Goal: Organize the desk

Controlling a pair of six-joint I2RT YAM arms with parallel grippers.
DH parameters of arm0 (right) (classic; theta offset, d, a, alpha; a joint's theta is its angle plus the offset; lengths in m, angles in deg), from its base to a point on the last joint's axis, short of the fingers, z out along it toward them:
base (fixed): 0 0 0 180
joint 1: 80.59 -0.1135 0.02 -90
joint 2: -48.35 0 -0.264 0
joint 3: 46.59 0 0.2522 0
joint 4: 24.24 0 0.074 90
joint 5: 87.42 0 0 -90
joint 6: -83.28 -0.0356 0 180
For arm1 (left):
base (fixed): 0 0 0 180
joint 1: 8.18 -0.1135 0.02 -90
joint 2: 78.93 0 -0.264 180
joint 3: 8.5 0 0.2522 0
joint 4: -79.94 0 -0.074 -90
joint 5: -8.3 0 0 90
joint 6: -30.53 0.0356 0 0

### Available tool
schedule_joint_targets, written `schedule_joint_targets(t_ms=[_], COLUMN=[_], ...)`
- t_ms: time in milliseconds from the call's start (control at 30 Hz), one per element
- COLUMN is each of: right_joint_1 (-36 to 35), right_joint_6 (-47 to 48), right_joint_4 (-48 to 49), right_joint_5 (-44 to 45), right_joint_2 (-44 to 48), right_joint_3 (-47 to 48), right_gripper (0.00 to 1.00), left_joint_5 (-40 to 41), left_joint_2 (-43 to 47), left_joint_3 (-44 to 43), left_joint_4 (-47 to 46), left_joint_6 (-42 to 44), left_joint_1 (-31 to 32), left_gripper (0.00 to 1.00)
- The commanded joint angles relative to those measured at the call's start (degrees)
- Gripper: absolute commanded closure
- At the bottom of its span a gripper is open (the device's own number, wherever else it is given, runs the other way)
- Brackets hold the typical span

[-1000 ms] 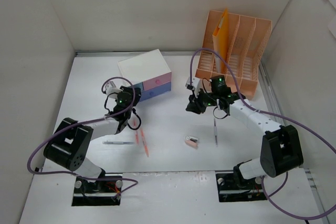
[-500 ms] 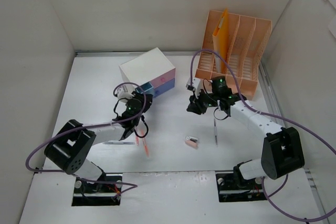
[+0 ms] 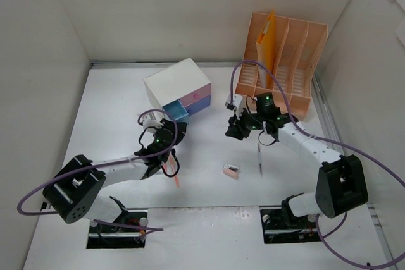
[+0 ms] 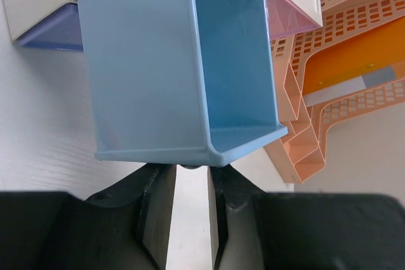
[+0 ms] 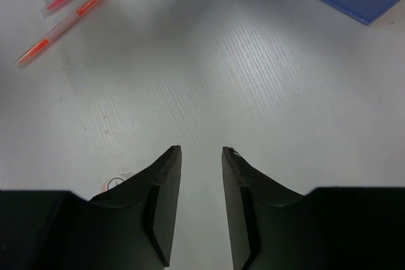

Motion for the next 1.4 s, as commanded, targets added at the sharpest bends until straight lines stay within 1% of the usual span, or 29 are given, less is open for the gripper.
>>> schedule_joint_targets(t_ms=[0, 100, 133, 167, 200, 233, 333, 433, 533, 567, 600, 633, 700, 933, 1033, 1100, 1133, 1167, 1200, 1233, 1267, 1300, 1333, 1367], right_joint_1=[0.4, 0.2, 0.4, 0.2, 0.3, 0.3, 0.2, 0.4, 0.3, 0.2, 0.1, 0.2, 0.1, 0.1, 0.2, 0.2, 0.3, 0.1, 0.1, 0.1, -1.0, -1.5, -2.7, -5.0], right_joint_6=[0.3, 0.3, 0.4, 0.7, 0.9, 1.2, 2.2, 2.5, 2.6, 2.8, 2.9, 3.3, 3.6, 3.7, 4.9, 5.3, 5.2, 5.2, 6.2, 6.1, 6.1, 6.8, 7.0, 6.9], right_joint_4=[2.5, 1.8, 1.3, 1.0, 0.9, 0.5, -0.3, -0.8, -1.3, -1.3, -1.4, -1.5, -1.4, -1.5, -1.4, -1.4, -1.5, -2.8, -4.2, -5.2, -6.5, -7.1, -7.9, -8.7], right_joint_5=[0.5, 1.7, 1.8, 2.0, 1.9, 2.1, 2.6, 2.8, 2.9, 3.1, 3.2, 3.4, 3.9, 4.4, 4.7, 3.9, 3.5, 2.5, 1.7, 1.2, 1.2, 1.6, 3.0, 3.5], right_joint_2=[2.1, 2.0, 2.0, 2.3, 2.7, 2.9, 4.1, 5.6, 6.4, 6.4, 6.5, 6.5, 6.7, 8.3, 9.7, 9.7, 8.5, 7.7, 6.8, 5.4, 5.0, 5.0, 5.5, 5.9], right_joint_3=[0.5, 1.2, 1.4, 1.4, 1.2, 0.9, -0.1, -0.9, -1.5, -1.4, -1.4, -1.5, -1.5, -3.0, -3.7, -3.8, -3.3, -3.0, -2.5, -1.2, -0.8, -0.7, -0.9, -1.2], right_gripper=[0.69, 0.64, 0.63, 0.60, 0.56, 0.53, 0.45, 0.40, 0.31, 0.24, 0.15, 0.02, 0.02, 0.02, 0.02, 0.02, 0.02, 0.02, 0.02, 0.02, 0.07, 0.11, 0.20, 0.30], left_joint_5=[1.9, 0.3, -0.3, -0.9, -1.8, -2.0, -2.4, -2.2, -1.7, -1.5, -1.4, -1.4, -1.3, -1.4, -0.6, -0.2, -0.2, -0.1, 0.2, 0.5, 1.0, 1.4, 1.9, 1.9], left_joint_2=[1.6, 1.4, 1.3, 1.3, 1.7, 2.2, 4.7, 8.6, 12.6, 14.4, 15.1, 15.9, 17.0, 20.1, 24.9, 28.1, 31.7, 33.9, 35.6, 39.6, 41.6, 43.4, 46.9, 48.6], left_joint_3=[-0.8, -1.7, -1.9, -2.1, -2.7, -2.9, -3.3, -3.8, -4.0, -3.9, -3.8, -3.9, -3.7, -3.5, -3.4, -2.8, -2.2, -2.1, -2.1, -2.4, -2.8, -3.2, -3.7, -4.0], left_joint_4=[-1.8, -1.5, -0.9, -0.3, 1.4, 2.3, 4.9, 8.1, 12.2, 14.1, 15.1, 16.6, 19.6, 24.4, 29.1, 34.0, 36.1, 42.0, 44.7, 50.9, 54.6, 58.4, 62.1, 67.2], left_joint_6=[-1.7, -1.9, -2.2, -2.2, -2.2, -2.1, -0.8, 1.4, 2.4, 2.6, 2.6, 2.5, 2.1, 1.4, 1.7, 1.6, 1.5, 1.7, 2.5, 3.4, 3.9, 3.4, 2.0, 2.4], left_joint_1=[0.3, 0.8, 0.8, 0.8, 1.3, 1.3, 2.6, 3.8, 5.4, 6.2, 6.2, 6.9, 7.4, 8.0, 9.4, 10.0, 10.0, 10.0, 10.0, 10.0, 10.0, 10.0, 10.0, 10.0], left_gripper=[0.81, 0.76, 0.65, 0.58, 0.53, 0.44, 0.36, 0.32, 0.30, 0.30, 0.29, 0.29, 0.26, 0.25, 0.25, 0.26, 0.27, 0.29, 0.37, 0.44, 0.53, 0.72, 0.79, 0.86])
